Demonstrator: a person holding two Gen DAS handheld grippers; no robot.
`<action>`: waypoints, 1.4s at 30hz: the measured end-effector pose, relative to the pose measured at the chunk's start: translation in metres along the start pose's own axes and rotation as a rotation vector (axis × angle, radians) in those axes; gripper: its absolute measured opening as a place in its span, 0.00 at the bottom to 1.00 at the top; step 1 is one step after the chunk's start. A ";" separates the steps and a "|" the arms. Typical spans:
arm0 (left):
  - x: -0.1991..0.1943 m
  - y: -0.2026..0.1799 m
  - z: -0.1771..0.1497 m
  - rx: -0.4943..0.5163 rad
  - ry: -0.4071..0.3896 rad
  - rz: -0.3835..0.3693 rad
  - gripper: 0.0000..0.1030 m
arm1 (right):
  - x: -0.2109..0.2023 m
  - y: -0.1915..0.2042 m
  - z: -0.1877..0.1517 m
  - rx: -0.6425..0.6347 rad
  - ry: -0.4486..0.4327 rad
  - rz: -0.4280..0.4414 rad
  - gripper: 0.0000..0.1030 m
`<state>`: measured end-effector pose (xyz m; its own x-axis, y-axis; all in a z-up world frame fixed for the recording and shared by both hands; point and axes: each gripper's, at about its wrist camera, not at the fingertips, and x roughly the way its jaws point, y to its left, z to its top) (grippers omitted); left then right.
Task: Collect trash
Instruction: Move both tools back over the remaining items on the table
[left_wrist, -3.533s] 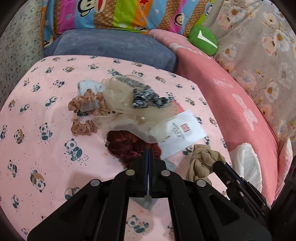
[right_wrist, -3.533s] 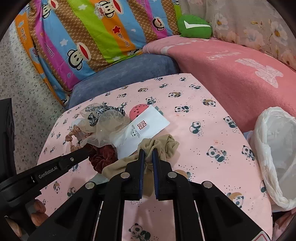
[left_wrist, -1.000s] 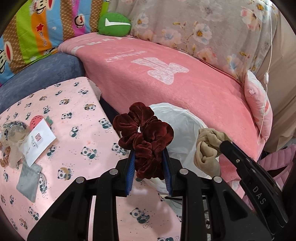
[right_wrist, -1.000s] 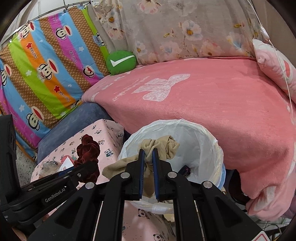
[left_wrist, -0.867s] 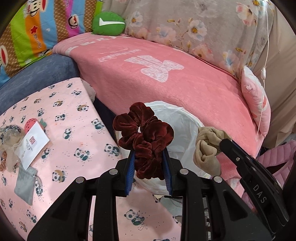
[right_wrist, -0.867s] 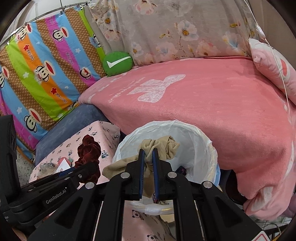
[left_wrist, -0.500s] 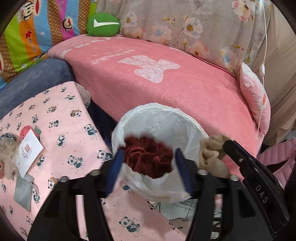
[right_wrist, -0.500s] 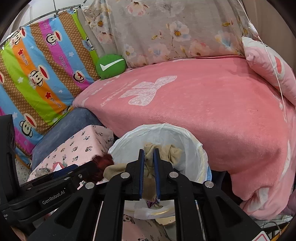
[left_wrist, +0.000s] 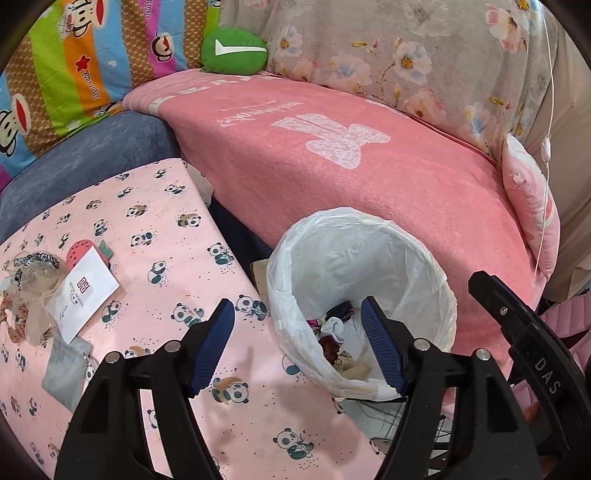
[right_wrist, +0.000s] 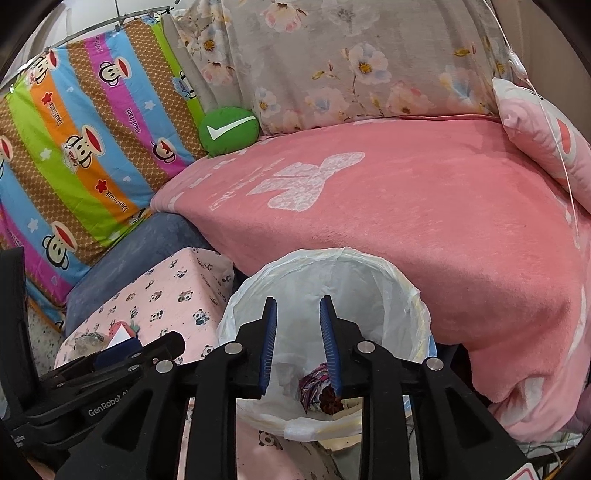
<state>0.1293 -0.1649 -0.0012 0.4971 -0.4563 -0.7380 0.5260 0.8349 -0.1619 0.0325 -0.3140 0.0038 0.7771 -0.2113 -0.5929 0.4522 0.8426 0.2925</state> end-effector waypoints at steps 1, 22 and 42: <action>-0.001 0.002 -0.001 -0.003 -0.001 0.002 0.65 | 0.000 0.001 -0.001 -0.003 0.003 0.000 0.25; -0.026 0.071 -0.032 -0.102 -0.029 0.109 0.79 | 0.000 0.053 -0.021 -0.081 0.047 0.041 0.39; -0.022 0.213 -0.095 -0.240 0.059 0.326 0.90 | 0.026 0.151 -0.071 -0.225 0.163 0.164 0.46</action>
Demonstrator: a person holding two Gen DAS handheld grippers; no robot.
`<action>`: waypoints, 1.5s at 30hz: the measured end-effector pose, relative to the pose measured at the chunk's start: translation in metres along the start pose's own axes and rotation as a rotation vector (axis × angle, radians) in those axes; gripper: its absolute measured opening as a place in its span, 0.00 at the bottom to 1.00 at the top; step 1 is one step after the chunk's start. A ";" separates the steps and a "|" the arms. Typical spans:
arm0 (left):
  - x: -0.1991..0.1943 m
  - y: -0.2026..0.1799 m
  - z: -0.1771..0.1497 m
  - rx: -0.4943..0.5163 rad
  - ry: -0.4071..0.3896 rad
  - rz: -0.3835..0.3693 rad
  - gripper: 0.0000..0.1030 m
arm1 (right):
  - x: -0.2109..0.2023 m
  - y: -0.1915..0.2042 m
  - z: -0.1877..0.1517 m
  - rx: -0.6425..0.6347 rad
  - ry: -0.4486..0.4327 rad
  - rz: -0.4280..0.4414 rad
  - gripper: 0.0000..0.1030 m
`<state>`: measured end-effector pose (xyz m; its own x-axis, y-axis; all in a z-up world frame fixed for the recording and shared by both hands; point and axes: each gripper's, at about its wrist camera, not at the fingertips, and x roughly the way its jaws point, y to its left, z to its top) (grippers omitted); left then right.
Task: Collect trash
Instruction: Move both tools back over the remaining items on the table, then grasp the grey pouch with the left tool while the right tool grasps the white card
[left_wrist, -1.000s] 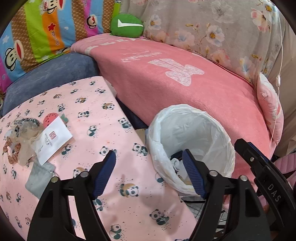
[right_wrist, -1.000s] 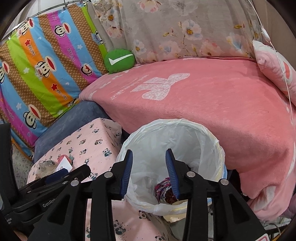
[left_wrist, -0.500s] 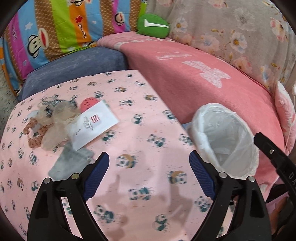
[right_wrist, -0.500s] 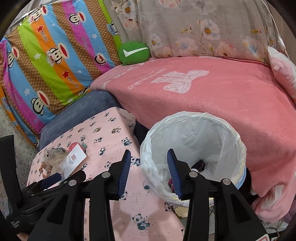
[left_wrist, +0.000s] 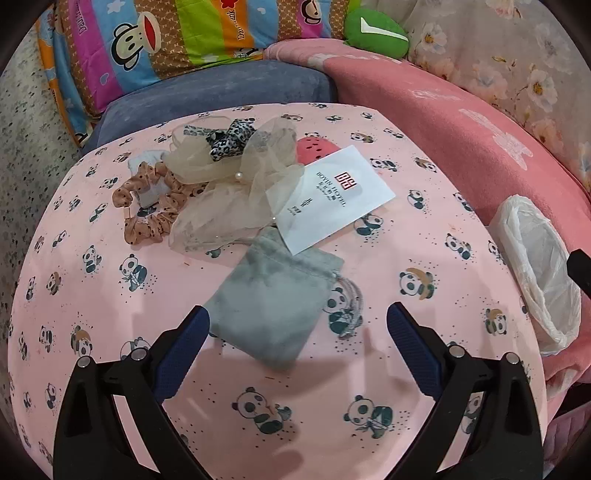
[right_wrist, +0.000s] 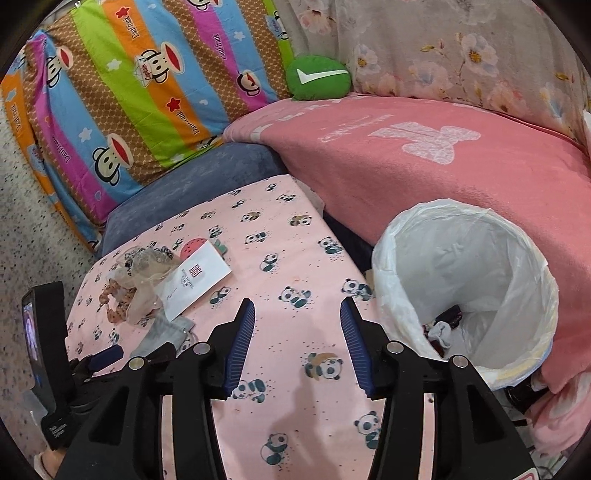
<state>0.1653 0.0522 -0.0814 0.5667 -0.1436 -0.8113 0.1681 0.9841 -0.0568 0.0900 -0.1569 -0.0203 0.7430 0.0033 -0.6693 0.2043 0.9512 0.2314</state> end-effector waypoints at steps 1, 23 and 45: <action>0.002 0.003 0.000 0.004 0.001 -0.003 0.90 | 0.003 0.005 -0.001 -0.005 0.007 0.010 0.46; 0.009 0.037 -0.003 -0.039 0.016 -0.070 0.05 | 0.074 0.069 -0.011 -0.060 0.132 0.108 0.47; -0.013 0.076 0.057 -0.097 -0.103 -0.070 0.05 | 0.153 0.080 0.018 0.024 0.166 0.172 0.47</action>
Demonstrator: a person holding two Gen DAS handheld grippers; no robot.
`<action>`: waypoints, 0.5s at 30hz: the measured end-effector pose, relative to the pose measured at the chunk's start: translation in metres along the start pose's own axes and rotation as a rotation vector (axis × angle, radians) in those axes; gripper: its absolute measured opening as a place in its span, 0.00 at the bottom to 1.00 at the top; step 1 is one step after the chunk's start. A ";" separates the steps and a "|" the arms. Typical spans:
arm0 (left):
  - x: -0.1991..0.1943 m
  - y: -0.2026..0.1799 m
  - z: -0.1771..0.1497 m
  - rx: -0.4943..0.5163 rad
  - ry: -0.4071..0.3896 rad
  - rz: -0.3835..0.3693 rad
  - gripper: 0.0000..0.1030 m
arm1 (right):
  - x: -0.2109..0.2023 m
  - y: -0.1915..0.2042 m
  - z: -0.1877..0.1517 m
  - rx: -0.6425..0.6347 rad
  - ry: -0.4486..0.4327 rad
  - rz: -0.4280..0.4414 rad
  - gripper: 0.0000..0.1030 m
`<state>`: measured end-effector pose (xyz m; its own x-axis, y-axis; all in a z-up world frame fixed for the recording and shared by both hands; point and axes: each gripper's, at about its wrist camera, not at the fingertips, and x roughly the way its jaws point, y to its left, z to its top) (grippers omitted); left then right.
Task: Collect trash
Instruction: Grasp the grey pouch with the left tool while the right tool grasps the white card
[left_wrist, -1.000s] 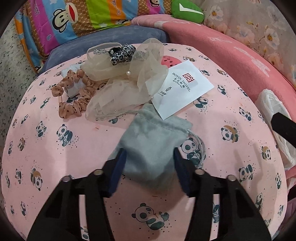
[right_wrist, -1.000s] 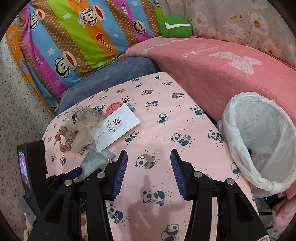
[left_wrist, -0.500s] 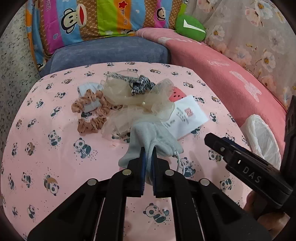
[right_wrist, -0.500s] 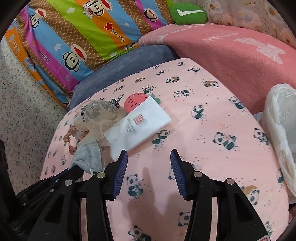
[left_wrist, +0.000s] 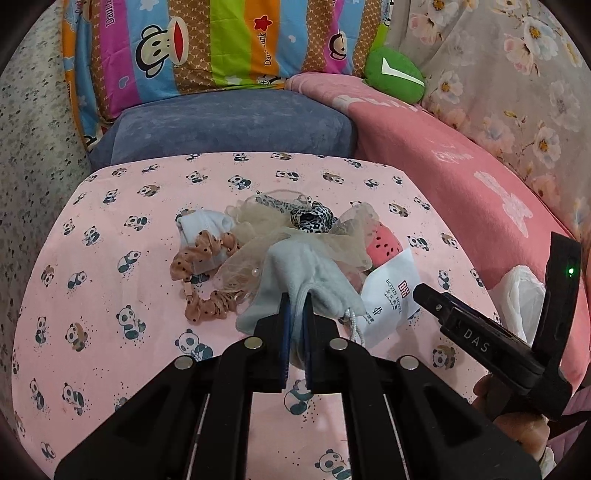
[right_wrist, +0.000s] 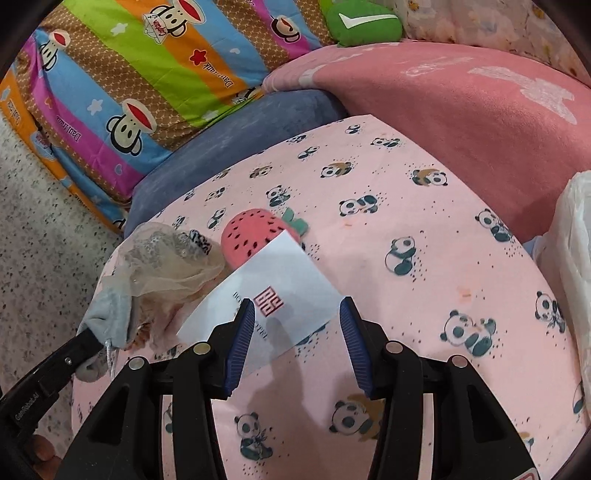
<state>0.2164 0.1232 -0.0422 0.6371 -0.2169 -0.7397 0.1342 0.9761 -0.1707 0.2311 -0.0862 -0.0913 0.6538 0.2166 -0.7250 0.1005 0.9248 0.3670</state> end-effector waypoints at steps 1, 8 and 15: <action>0.002 -0.001 0.001 -0.001 0.003 -0.001 0.05 | 0.004 -0.002 0.005 -0.003 -0.001 -0.003 0.50; 0.018 -0.003 -0.001 -0.006 0.035 -0.020 0.05 | 0.039 -0.006 0.033 -0.033 0.068 0.073 0.62; 0.027 -0.005 -0.009 -0.008 0.066 -0.020 0.05 | 0.045 0.001 0.024 -0.099 0.152 0.122 0.17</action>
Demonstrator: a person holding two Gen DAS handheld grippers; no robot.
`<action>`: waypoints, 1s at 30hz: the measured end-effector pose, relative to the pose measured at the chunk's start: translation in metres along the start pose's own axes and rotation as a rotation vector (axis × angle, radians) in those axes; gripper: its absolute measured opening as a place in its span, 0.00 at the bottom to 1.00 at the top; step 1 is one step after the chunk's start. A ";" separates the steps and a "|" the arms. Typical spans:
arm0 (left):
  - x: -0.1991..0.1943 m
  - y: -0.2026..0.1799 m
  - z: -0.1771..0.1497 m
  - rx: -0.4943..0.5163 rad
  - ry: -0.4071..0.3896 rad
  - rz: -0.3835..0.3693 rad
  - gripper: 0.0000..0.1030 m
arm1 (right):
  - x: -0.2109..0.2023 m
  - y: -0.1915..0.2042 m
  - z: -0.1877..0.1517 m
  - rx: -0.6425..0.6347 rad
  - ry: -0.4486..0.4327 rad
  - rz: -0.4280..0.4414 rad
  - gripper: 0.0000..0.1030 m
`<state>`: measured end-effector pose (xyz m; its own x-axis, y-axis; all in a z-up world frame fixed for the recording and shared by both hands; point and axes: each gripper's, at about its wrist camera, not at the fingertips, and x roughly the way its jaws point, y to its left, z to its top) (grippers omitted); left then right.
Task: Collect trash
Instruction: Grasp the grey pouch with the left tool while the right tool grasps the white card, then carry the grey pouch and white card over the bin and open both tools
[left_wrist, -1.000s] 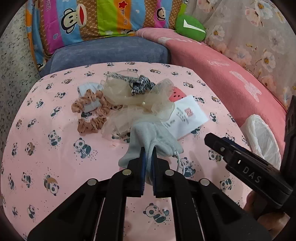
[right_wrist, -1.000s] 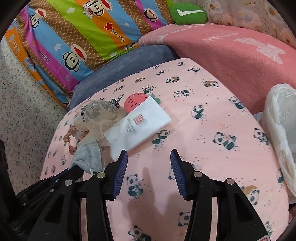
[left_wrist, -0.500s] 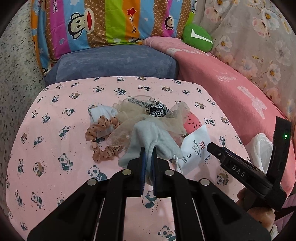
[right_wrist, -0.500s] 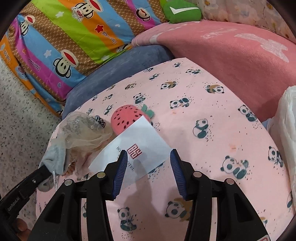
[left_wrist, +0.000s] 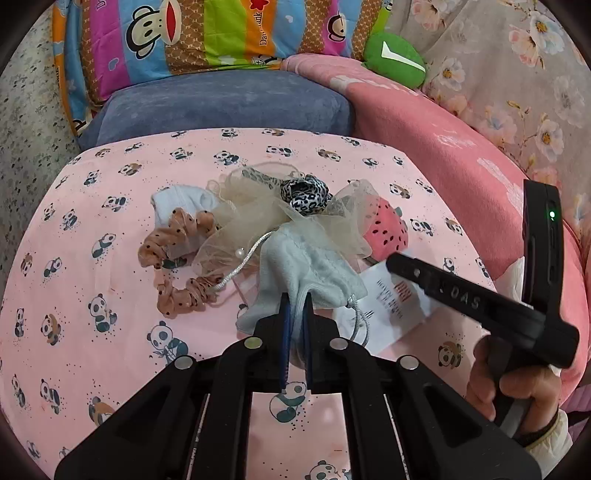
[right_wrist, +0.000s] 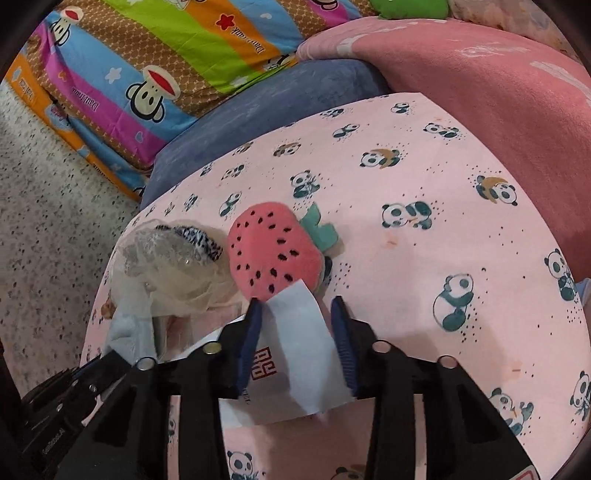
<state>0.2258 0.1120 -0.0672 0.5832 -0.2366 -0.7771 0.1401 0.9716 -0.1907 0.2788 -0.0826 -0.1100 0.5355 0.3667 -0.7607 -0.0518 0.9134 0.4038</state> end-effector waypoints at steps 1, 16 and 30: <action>0.001 -0.001 -0.001 0.001 0.004 0.001 0.05 | -0.001 0.002 -0.006 -0.012 0.018 -0.006 0.10; -0.015 -0.045 -0.030 0.053 0.032 -0.022 0.05 | -0.093 0.002 -0.080 -0.012 -0.058 -0.024 0.01; -0.060 -0.141 -0.043 0.191 -0.014 -0.119 0.05 | -0.219 -0.049 -0.095 0.089 -0.292 -0.137 0.01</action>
<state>0.1371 -0.0114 -0.0192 0.5644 -0.3507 -0.7473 0.3565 0.9201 -0.1625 0.0841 -0.1911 -0.0116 0.7524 0.1639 -0.6380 0.1039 0.9269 0.3606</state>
